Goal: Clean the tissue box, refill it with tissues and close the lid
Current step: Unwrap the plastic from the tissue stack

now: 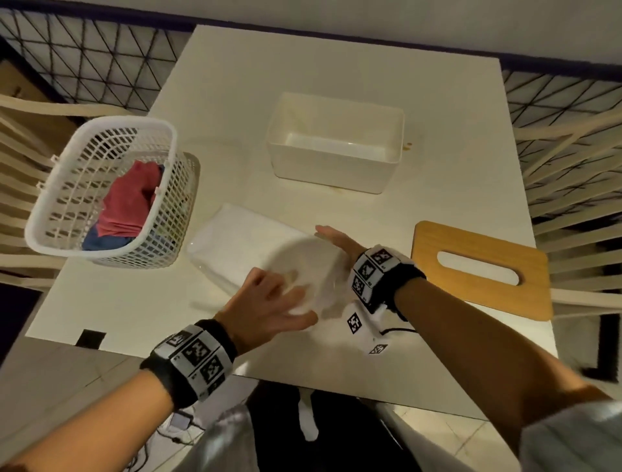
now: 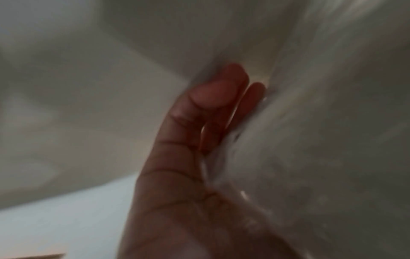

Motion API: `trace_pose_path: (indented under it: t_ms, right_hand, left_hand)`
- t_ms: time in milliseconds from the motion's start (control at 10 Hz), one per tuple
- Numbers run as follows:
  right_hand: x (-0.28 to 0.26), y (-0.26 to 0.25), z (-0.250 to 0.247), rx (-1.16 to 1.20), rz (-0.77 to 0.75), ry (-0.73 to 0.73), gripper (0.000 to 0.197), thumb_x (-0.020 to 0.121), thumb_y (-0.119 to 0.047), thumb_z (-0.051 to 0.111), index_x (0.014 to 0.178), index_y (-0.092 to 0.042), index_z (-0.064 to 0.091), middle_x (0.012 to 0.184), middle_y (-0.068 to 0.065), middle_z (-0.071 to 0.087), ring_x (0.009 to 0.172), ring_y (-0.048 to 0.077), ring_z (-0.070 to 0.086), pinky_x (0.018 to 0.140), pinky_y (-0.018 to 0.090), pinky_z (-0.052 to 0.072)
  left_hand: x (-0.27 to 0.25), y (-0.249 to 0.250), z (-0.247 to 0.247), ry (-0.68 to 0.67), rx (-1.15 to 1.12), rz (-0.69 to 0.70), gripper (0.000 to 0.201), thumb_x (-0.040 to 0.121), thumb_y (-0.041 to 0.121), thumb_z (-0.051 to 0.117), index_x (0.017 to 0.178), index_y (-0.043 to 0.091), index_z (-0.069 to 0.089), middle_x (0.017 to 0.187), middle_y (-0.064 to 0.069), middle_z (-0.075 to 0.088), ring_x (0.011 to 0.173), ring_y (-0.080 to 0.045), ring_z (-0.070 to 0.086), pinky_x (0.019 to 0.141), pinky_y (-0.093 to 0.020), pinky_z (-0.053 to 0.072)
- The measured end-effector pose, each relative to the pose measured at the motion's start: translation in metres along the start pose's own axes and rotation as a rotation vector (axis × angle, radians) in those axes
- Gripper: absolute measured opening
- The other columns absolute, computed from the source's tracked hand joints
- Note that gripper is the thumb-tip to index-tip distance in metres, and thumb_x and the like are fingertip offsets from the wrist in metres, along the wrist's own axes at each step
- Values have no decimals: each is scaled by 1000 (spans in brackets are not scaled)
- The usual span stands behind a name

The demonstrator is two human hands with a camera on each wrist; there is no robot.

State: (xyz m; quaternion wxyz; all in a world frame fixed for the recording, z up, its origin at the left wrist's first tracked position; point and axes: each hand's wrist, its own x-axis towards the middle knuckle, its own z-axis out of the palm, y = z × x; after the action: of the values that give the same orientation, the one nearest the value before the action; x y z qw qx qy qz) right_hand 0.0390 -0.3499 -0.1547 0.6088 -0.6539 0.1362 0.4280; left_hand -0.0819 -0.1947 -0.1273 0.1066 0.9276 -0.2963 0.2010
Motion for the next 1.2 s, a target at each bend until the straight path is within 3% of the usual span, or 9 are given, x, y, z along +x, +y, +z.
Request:
trace_pose_path:
  t_ms: [100, 200, 300, 400, 600, 700, 900, 1000, 1200]
  right_hand:
    - [-8, -15, 4, -314, 92, 92, 60, 93, -43, 40, 136, -2, 34, 144, 15, 36, 133, 30, 33, 110, 33, 27]
    - [-8, -17, 1, -657, 68, 180, 58, 92, -42, 44, 125, 6, 46, 130, 24, 49, 121, 33, 45, 95, 34, 38]
    - [-13, -20, 0, -763, -28, 220, 42, 89, -40, 49, 87, -1, 65, 83, 12, 61, 80, 27, 57, 64, 30, 40]
    - [-11, -27, -3, -604, -70, 218, 34, 86, -30, 52, 58, -14, 59, 64, 3, 58, 61, 19, 54, 60, 27, 44]
    - [-43, -24, -27, -341, -55, 164, 15, 91, -20, 46, 85, -9, 53, 75, 7, 51, 61, 21, 52, 54, 30, 45]
    - [-72, 4, -31, -315, 55, 59, 17, 93, -25, 43, 90, -9, 49, 77, 9, 52, 61, 24, 52, 57, 36, 47]
    - [-93, 27, -27, -24, 90, -66, 43, 90, -42, 46, 112, -4, 47, 78, 10, 62, 72, 21, 61, 66, 31, 52]
    - [-98, 22, -27, -271, -35, 30, 29, 88, -33, 56, 86, -4, 56, 60, 7, 62, 57, 15, 61, 57, 24, 53]
    - [-95, -8, -32, -279, -57, 7, 33, 89, -20, 57, 59, -8, 51, 35, -2, 54, 35, 8, 50, 41, 16, 44]
  left_hand:
    - [-9, -5, 20, 131, 166, 325, 41, 68, 8, 65, 93, 35, 48, 105, 2, 47, 87, -21, 42, 70, -32, 33]
    - [-11, -4, 21, 60, 172, 348, 35, 78, 5, 53, 95, 35, 47, 107, 2, 46, 94, -23, 44, 71, -34, 35]
    - [-17, -3, 28, 55, 160, 355, 30, 87, 7, 46, 97, 36, 46, 109, 2, 47, 95, -23, 48, 71, -35, 37]
    - [-13, 1, 31, 66, 196, 348, 33, 87, 5, 43, 99, 35, 46, 109, 1, 46, 94, -23, 46, 69, -35, 36]
    - [-8, 7, 28, -84, 199, 317, 37, 83, 9, 37, 105, 38, 46, 115, -3, 43, 93, -24, 40, 75, -38, 34]
    - [-7, 13, 21, -268, 101, 306, 49, 60, 47, 59, 107, 37, 48, 111, -2, 43, 95, -25, 40, 77, -35, 30]
    - [5, 17, 4, -365, -154, -47, 58, 62, 64, 50, 104, 25, 47, 91, 2, 65, 88, -17, 45, 79, -32, 35]
    - [28, 27, -8, -453, -175, -182, 60, 62, 70, 48, 97, 21, 54, 85, 5, 66, 82, -19, 62, 78, -28, 45]
    - [60, 30, -13, -675, -139, -338, 68, 60, 79, 53, 100, 25, 49, 79, 15, 51, 71, -12, 48, 68, -23, 34]
